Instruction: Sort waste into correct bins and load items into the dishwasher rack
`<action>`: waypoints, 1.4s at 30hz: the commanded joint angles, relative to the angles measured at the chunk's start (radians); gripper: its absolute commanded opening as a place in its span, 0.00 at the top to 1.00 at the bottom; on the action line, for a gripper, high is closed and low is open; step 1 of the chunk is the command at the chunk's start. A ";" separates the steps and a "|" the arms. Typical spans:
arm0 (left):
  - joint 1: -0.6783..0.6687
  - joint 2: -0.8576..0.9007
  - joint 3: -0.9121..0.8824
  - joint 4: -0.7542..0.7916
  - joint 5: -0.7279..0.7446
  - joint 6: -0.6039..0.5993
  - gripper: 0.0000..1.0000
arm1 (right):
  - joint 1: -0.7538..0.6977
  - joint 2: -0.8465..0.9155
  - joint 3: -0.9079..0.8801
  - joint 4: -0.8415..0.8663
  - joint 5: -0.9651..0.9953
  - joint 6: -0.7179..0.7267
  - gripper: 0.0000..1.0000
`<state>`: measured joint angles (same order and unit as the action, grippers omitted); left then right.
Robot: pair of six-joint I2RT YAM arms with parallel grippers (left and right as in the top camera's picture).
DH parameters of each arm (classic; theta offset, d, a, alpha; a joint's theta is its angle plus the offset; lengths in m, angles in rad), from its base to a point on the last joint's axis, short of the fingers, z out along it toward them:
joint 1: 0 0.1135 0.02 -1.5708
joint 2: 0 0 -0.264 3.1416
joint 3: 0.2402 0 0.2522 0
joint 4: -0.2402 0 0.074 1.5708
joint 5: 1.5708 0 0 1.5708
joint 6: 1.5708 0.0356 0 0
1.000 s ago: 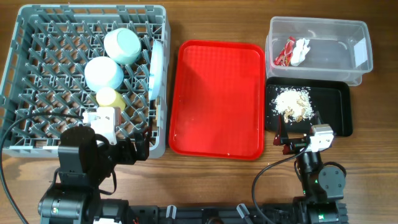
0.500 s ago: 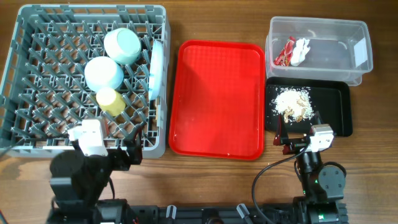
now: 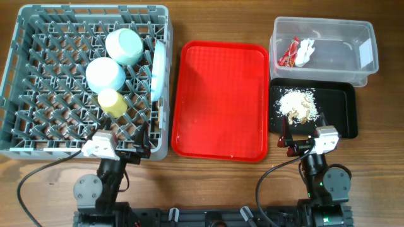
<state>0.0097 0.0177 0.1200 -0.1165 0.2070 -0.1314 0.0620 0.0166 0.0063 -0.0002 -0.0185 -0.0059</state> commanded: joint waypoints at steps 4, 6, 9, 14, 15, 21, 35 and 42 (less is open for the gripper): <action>0.008 -0.015 -0.114 0.199 -0.061 0.031 0.00 | -0.004 -0.013 -0.001 0.003 -0.011 -0.013 0.00; 0.008 -0.015 -0.114 0.191 -0.061 0.072 0.00 | -0.004 -0.013 -0.001 0.003 -0.011 -0.014 0.00; 0.008 -0.015 -0.114 0.102 -0.047 0.079 0.00 | -0.004 -0.013 -0.001 0.003 -0.011 -0.014 0.00; 0.008 -0.015 -0.114 0.055 -0.036 0.075 0.00 | -0.004 -0.013 -0.001 0.003 -0.011 -0.014 0.00; 0.008 -0.015 -0.114 0.055 -0.036 0.075 0.00 | -0.004 -0.013 -0.001 0.003 -0.011 -0.014 0.00; 0.008 -0.014 -0.114 0.055 -0.036 0.075 0.00 | -0.004 -0.013 -0.001 0.003 -0.011 -0.014 0.00; 0.008 -0.012 -0.114 0.055 -0.036 0.075 0.00 | -0.004 -0.013 -0.001 0.003 -0.011 -0.014 0.00; 0.008 -0.012 -0.114 0.055 -0.036 0.075 0.00 | -0.004 -0.013 -0.001 0.003 -0.011 -0.014 0.00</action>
<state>0.0097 0.0128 0.0093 -0.0563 0.1658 -0.0719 0.0620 0.0154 0.0063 -0.0002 -0.0185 -0.0059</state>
